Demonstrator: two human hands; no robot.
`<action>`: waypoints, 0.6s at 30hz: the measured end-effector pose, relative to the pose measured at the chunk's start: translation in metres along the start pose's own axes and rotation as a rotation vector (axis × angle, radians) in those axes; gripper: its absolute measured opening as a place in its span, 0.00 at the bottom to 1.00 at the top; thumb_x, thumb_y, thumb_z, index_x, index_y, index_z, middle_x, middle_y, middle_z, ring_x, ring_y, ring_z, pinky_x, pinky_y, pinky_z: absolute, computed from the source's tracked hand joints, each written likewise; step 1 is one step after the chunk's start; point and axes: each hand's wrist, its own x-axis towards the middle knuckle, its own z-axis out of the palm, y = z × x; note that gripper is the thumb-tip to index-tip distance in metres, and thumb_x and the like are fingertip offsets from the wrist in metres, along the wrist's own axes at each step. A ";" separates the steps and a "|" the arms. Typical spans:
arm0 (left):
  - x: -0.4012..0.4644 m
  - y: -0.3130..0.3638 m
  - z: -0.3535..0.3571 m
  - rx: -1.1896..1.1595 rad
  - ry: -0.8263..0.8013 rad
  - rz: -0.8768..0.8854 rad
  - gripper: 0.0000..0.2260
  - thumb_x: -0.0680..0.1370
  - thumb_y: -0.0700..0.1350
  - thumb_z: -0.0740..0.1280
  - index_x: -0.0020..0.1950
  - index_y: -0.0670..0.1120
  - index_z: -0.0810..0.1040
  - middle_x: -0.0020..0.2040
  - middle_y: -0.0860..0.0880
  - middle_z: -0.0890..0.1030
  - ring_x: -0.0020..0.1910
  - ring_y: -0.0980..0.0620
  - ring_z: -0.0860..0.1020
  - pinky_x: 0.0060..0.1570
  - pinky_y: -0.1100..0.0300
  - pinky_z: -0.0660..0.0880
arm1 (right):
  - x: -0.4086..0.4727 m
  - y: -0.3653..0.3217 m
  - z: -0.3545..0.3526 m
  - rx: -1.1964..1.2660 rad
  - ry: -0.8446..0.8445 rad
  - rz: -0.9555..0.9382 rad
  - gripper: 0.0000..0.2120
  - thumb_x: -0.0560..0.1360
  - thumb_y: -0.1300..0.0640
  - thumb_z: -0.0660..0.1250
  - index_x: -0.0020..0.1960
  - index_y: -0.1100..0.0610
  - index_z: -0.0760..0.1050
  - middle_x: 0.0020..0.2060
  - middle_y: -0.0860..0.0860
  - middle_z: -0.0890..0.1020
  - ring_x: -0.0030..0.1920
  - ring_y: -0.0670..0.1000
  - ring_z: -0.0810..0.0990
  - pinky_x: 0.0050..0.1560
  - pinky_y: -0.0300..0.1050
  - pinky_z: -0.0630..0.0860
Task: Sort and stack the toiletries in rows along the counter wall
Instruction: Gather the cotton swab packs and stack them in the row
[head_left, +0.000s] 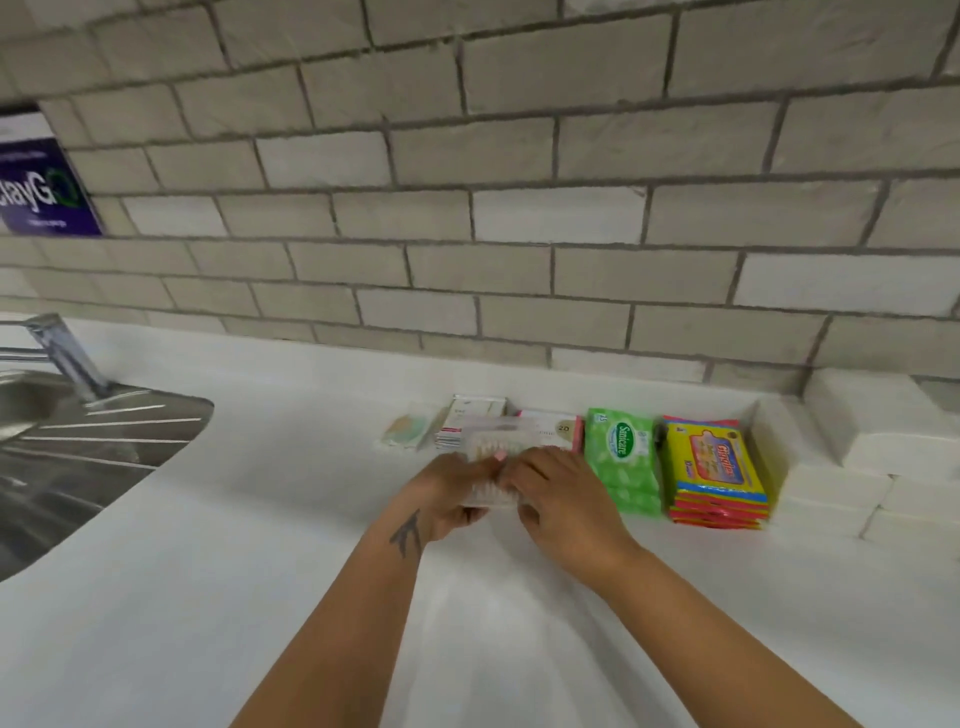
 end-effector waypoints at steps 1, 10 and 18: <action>0.006 0.004 -0.010 -0.010 0.018 -0.015 0.05 0.77 0.47 0.67 0.45 0.46 0.76 0.37 0.49 0.79 0.36 0.55 0.75 0.33 0.65 0.71 | 0.009 -0.001 0.008 -0.011 -0.003 -0.020 0.16 0.63 0.59 0.62 0.50 0.49 0.70 0.43 0.48 0.79 0.43 0.51 0.74 0.45 0.41 0.65; 0.066 0.035 -0.095 -0.071 0.166 -0.017 0.09 0.80 0.41 0.56 0.47 0.42 0.75 0.42 0.43 0.79 0.40 0.47 0.77 0.37 0.58 0.74 | 0.092 -0.002 0.081 -0.030 -0.060 -0.095 0.19 0.57 0.60 0.77 0.46 0.50 0.79 0.39 0.47 0.80 0.38 0.50 0.80 0.41 0.42 0.76; 0.139 0.038 -0.142 0.292 0.287 -0.036 0.05 0.79 0.40 0.59 0.50 0.41 0.74 0.45 0.42 0.73 0.45 0.46 0.71 0.38 0.60 0.69 | 0.132 0.007 0.153 -0.002 -0.172 -0.005 0.19 0.59 0.63 0.76 0.47 0.51 0.80 0.39 0.47 0.80 0.39 0.52 0.80 0.45 0.46 0.75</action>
